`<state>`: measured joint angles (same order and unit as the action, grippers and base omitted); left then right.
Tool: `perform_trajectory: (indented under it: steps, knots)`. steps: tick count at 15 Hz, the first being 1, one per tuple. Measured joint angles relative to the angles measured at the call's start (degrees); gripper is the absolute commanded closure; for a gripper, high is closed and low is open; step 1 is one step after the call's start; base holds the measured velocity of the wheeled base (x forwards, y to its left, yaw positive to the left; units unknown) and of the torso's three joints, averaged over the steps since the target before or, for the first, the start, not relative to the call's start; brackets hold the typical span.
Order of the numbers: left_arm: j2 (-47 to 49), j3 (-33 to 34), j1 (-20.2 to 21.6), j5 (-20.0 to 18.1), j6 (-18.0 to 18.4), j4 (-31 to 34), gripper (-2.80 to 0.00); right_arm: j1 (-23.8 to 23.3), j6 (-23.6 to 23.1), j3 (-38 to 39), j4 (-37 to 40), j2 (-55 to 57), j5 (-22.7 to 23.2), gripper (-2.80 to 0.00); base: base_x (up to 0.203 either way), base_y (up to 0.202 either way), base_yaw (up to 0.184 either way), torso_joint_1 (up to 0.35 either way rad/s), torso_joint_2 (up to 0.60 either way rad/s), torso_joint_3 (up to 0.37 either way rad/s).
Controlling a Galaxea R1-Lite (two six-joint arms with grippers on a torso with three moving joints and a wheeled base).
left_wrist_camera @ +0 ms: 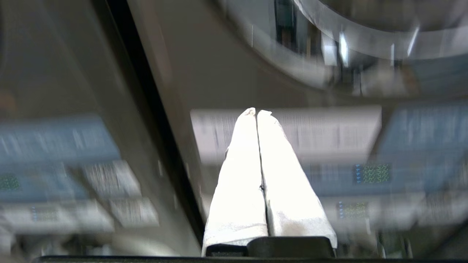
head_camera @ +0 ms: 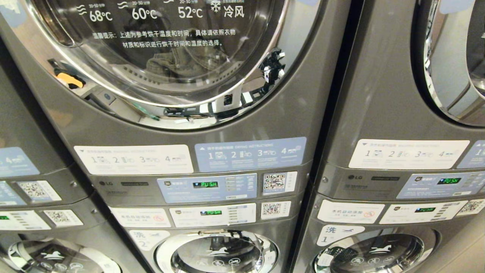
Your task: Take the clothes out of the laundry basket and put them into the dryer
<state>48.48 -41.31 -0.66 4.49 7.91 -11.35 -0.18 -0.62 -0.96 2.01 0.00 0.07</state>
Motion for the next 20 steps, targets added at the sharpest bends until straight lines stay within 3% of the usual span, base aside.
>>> perform_trajectory:
  steps: [4,7,10,16,20]
  knots:
    - [-17.65,25.63,-0.09,-1.66,-0.88,4.04,0.0,-0.01,0.16,0.0,0.0,0.0,0.03,0.0,0.0,0.0,0.0,0.0,0.0,0.0]
    - [-29.83,36.83,-0.13,-5.76,-0.83,9.62,0.0,0.0,0.38,0.06,-0.01,0.0,0.02,0.0,0.0,0.0,0.0,0.0,0.0,0.0]
    - [-35.0,39.39,1.6,-5.78,-0.81,15.39,0.0,0.0,-0.86,0.06,0.3,0.0,0.15,0.0,0.0,0.0,0.0,0.0,0.0,0.0]
    - [-45.45,39.73,1.33,-5.85,-1.87,15.87,0.0,0.0,-7.87,-0.73,2.69,0.16,3.55,0.0,0.0,0.0,0.0,0.0,0.0,0.0]
    - [-47.91,39.71,1.26,-5.83,-2.04,15.88,0.0,0.0,-9.21,-0.52,1.91,0.05,3.72,0.0,0.0,0.0,0.0,0.0,0.0,0.0]
